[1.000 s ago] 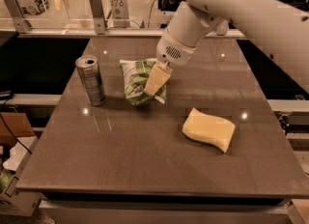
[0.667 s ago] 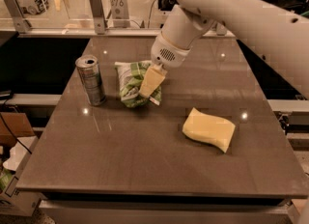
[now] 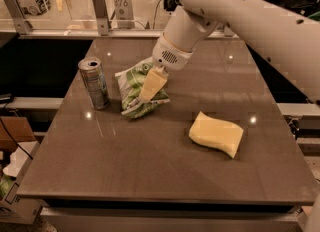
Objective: Move green jalapeno chip bag near redbull can
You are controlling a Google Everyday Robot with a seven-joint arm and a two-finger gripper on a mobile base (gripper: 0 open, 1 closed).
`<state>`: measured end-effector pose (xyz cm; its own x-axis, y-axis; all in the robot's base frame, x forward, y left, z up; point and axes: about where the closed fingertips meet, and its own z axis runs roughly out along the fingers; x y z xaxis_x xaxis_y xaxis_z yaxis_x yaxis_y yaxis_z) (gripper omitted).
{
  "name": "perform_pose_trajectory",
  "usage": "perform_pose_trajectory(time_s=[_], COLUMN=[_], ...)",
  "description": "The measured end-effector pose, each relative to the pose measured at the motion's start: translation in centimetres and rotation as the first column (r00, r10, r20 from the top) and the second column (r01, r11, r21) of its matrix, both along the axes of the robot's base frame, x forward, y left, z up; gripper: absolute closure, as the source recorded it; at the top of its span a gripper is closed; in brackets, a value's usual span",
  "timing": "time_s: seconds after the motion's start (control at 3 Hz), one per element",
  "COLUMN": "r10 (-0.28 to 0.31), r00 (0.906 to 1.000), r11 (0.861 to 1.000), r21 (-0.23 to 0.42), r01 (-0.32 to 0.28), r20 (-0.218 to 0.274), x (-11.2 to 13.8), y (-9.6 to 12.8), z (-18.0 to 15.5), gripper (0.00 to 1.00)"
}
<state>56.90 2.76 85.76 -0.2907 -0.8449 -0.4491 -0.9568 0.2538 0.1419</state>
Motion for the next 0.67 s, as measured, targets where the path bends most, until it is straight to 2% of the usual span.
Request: perform_pose_trajectory(time_s=[0.33, 0.67], r10=[-0.002, -0.003], r00=[1.0, 1.0], r11=[0.999, 0.999], r21=[0.037, 0.042], r01=[0.002, 0.002], r20=[0.003, 0.003], x=[0.15, 0.15], y=[-0.46, -0.54], z=[0.38, 0.43], gripper=[0.0, 0.0])
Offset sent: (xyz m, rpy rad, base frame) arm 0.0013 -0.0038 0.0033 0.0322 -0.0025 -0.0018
